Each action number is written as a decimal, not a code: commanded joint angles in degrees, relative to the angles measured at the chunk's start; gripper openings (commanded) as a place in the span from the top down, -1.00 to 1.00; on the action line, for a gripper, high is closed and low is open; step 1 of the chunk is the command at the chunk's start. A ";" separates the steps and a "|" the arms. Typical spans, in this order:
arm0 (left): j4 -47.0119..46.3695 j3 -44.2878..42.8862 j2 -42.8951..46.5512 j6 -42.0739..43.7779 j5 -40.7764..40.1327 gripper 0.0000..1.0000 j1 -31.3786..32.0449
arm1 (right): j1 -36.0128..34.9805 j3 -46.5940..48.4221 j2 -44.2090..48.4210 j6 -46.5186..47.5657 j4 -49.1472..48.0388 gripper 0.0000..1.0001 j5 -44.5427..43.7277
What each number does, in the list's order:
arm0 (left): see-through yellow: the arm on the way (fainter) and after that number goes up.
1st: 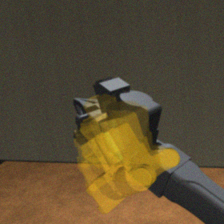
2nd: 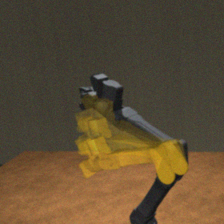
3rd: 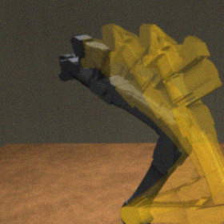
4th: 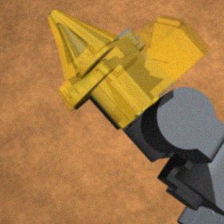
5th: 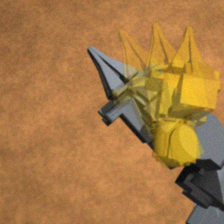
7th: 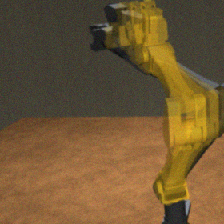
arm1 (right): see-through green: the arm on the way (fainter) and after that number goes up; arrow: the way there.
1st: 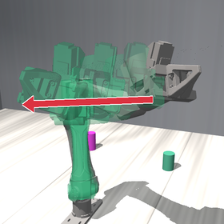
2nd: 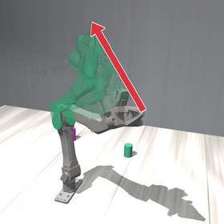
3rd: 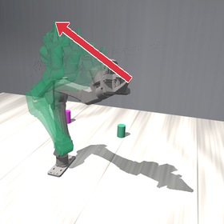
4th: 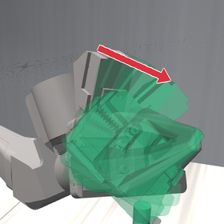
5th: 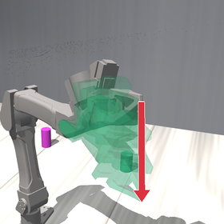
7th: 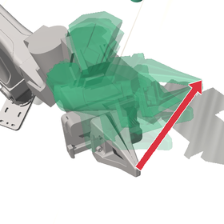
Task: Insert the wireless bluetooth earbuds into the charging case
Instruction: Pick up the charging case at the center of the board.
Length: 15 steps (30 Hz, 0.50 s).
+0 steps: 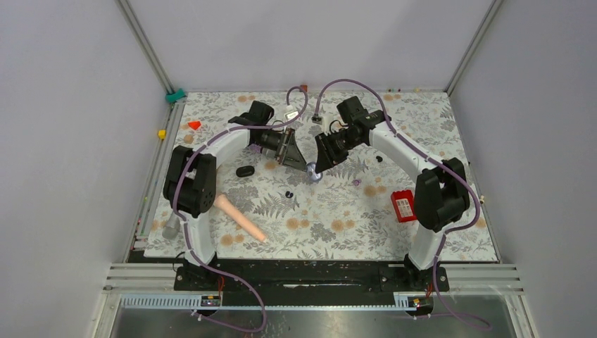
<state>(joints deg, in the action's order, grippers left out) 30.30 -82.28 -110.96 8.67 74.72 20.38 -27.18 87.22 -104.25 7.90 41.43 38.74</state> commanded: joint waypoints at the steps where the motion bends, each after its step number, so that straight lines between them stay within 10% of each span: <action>1: 9.71 -4.71 -1.88 9.86 3.79 -0.81 1.34 | 0.61 0.10 3.34 0.58 -0.38 0.65 2.73; 15: 17.28 -7.61 -3.98 15.86 3.89 -0.48 3.35 | 1.03 -1.09 3.51 -0.41 -1.96 0.63 4.68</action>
<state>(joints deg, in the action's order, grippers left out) 46.72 -87.42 -114.83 21.69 75.37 23.31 -26.50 86.28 -103.13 7.84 40.75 41.23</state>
